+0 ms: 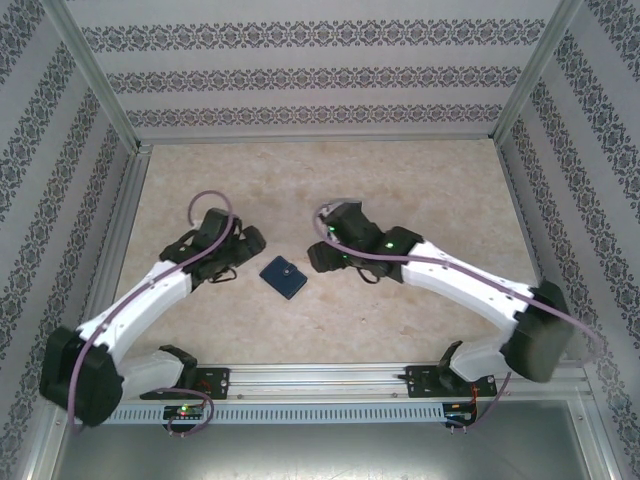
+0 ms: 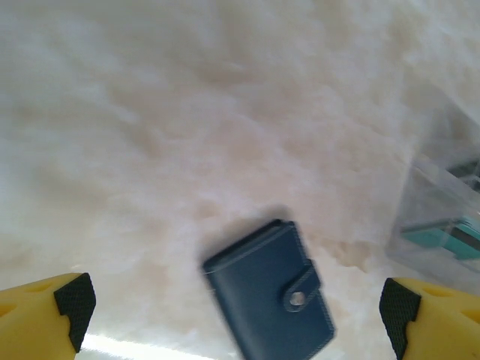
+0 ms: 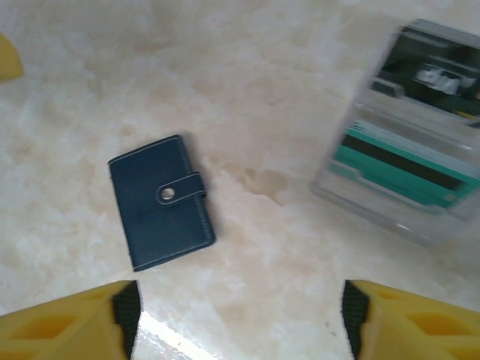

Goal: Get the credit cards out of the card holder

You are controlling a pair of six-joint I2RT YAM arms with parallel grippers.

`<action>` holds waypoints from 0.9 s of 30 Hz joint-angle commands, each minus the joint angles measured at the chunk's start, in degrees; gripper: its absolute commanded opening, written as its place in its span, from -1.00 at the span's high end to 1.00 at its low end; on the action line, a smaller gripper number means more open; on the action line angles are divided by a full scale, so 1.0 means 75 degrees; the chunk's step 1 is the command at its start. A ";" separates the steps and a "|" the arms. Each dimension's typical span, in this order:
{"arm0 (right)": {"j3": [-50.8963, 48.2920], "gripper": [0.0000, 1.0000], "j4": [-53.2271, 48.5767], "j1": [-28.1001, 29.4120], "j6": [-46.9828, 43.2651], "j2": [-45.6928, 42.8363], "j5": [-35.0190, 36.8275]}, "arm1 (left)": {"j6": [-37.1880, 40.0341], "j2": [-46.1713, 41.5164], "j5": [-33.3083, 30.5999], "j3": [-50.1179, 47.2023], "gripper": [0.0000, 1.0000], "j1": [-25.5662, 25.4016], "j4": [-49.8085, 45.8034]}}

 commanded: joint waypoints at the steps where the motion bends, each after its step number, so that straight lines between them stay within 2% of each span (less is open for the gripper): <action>1: 0.0778 -0.30 -0.0149 0.0220 -0.0532 0.0902 -0.0489 | -0.0636 -0.0908 -0.0558 -0.0489 -0.99 0.0330 -0.1427; 7: 0.1735 0.05 -0.0107 0.0475 -0.1040 0.2495 -0.0861 | -0.0963 -0.2662 -0.0918 -0.1084 -0.99 0.0584 -0.2293; 11: 0.2187 0.18 -0.0146 0.0543 -0.1276 0.3320 -0.0990 | -0.1076 -0.3322 -0.0860 -0.1333 -0.99 0.0625 -0.2451; 27: 0.2929 0.13 -0.0332 0.0584 -0.1879 0.4803 -0.1002 | -0.0961 -0.3102 -0.0808 -0.1227 -0.99 0.0638 -0.2552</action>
